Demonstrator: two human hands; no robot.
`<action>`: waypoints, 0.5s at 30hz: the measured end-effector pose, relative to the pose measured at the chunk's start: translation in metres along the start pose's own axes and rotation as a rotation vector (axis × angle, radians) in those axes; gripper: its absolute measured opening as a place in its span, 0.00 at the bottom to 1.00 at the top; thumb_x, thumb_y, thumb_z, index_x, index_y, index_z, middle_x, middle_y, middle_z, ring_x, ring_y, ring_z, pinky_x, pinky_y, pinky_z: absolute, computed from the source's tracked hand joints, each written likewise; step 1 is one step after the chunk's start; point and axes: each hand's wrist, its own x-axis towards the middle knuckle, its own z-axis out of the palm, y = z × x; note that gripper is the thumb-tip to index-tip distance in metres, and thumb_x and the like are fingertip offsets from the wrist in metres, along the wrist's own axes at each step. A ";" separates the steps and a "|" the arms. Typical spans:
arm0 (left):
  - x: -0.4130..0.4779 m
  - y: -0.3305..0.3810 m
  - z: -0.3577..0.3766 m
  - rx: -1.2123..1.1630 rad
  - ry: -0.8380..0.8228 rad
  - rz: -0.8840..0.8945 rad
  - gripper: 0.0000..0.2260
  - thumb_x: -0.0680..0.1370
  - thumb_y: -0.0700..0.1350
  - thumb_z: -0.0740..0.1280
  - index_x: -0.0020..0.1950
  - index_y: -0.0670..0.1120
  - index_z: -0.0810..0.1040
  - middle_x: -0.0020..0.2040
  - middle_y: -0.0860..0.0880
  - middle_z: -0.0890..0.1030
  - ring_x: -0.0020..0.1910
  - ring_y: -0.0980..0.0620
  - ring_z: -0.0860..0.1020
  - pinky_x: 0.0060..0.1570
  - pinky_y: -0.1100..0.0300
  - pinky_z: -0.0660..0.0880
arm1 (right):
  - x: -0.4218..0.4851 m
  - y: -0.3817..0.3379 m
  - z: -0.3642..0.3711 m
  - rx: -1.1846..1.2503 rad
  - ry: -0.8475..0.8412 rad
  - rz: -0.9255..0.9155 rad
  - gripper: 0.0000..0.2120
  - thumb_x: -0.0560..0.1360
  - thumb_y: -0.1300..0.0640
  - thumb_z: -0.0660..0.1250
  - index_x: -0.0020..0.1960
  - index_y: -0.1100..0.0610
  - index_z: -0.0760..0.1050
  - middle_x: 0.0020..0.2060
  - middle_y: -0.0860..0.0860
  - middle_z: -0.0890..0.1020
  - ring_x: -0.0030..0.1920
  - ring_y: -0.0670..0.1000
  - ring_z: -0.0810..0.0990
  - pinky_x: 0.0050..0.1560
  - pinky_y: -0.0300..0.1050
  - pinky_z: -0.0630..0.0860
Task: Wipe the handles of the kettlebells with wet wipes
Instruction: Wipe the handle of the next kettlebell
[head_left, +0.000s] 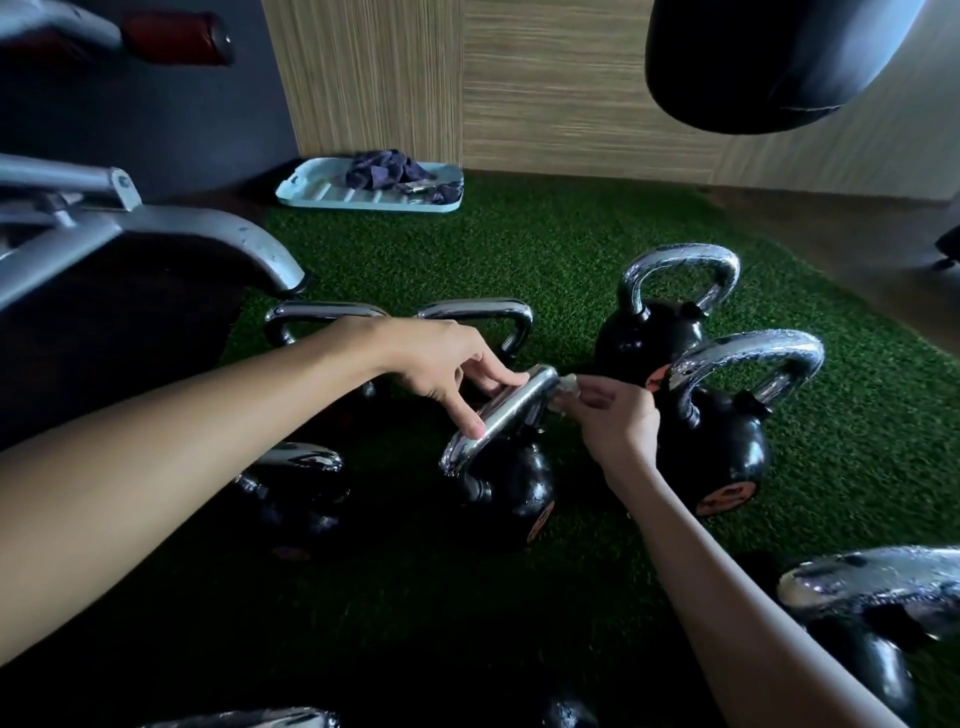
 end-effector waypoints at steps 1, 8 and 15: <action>0.001 -0.002 0.000 -0.005 -0.003 0.004 0.38 0.69 0.58 0.80 0.74 0.71 0.66 0.62 0.67 0.77 0.43 0.65 0.76 0.42 0.68 0.69 | 0.002 -0.003 -0.001 -0.005 0.013 -0.019 0.11 0.67 0.53 0.82 0.48 0.48 0.87 0.38 0.41 0.85 0.40 0.35 0.82 0.44 0.35 0.79; 0.002 -0.007 0.000 -0.003 -0.007 0.028 0.38 0.68 0.61 0.79 0.73 0.72 0.66 0.56 0.70 0.77 0.52 0.62 0.77 0.51 0.62 0.71 | -0.007 -0.001 0.003 0.119 -0.002 0.050 0.13 0.65 0.53 0.83 0.48 0.45 0.86 0.37 0.42 0.87 0.39 0.38 0.83 0.41 0.35 0.75; 0.002 -0.010 0.003 -0.010 0.009 0.048 0.38 0.68 0.62 0.78 0.74 0.72 0.65 0.67 0.64 0.77 0.56 0.61 0.77 0.56 0.59 0.71 | -0.022 -0.012 0.006 0.074 -0.058 -0.111 0.16 0.65 0.52 0.83 0.52 0.46 0.87 0.39 0.41 0.87 0.40 0.40 0.85 0.46 0.41 0.81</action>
